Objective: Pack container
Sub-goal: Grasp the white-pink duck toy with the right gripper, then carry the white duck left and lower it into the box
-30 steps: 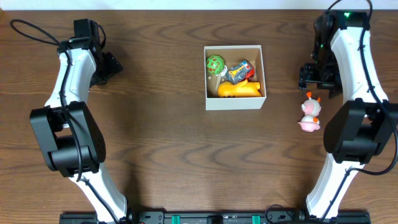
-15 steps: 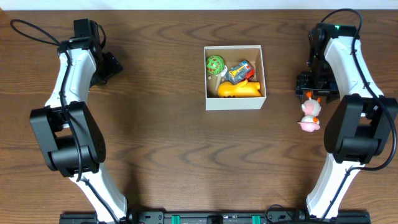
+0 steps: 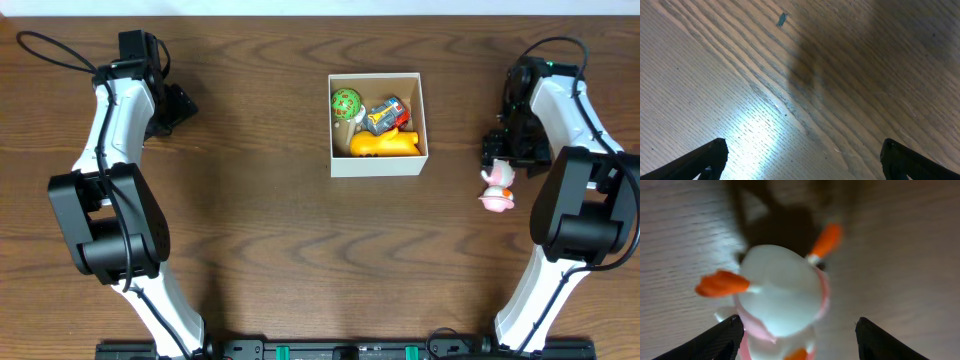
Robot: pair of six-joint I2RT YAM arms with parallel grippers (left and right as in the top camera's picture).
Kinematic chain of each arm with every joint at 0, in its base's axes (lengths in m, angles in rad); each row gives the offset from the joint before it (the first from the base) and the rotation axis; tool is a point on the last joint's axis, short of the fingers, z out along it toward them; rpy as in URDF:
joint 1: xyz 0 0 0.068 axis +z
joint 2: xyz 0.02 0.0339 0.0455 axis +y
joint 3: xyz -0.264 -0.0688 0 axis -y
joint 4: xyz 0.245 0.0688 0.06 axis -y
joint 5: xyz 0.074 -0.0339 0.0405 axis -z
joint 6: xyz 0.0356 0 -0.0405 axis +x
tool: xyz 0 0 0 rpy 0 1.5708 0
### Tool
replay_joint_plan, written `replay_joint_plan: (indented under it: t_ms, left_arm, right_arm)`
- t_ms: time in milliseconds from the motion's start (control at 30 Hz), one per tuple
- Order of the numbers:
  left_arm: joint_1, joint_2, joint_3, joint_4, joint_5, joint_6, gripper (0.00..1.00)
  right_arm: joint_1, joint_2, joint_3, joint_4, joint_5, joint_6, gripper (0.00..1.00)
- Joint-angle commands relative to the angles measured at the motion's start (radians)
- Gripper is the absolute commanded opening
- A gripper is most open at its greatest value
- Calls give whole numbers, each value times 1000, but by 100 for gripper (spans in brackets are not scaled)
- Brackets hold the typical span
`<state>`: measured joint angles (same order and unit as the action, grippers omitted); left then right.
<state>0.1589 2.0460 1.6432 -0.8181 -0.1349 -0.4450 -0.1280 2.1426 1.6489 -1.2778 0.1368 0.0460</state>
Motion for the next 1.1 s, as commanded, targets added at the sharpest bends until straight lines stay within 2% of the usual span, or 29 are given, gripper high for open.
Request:
replay_joint_plan:
  t_ms: [0,200,300,500,633,833,933,1067]
  left_arm:
    - [3,2,-7,-3,-12,-2,98]
    - [3,2,-7,-3,-12,-2,98]
    - [3,2,-7,-3,-12,-2,98]
    - [3,2,-7,-3,-12,-2,98]
    - [3,2,-7,-3,-12,-2,98]
    - [3,2,-7,-3,-12,-2,98]
    - [3,2,-7,-3,-12,-2,98]
    - [3,2,-7,-3,-12,-2,98]
  right_arm:
    - [-3,2,-27,32,-97,-51,74]
    - [-3,2,-103,112,-129,-51,73]
    - [-3,2,-152,160,-164,-51,70]
    - [16,-2,-131,203,-232,-5,24]
    - [55,-5,-24,190,-231,-2,16]
    - [164,-5,298,126,-239,-2,11]
    - [236,-5,444,144,-243,-2,8]
    - [325,-5,552,193,-243,-2,6]
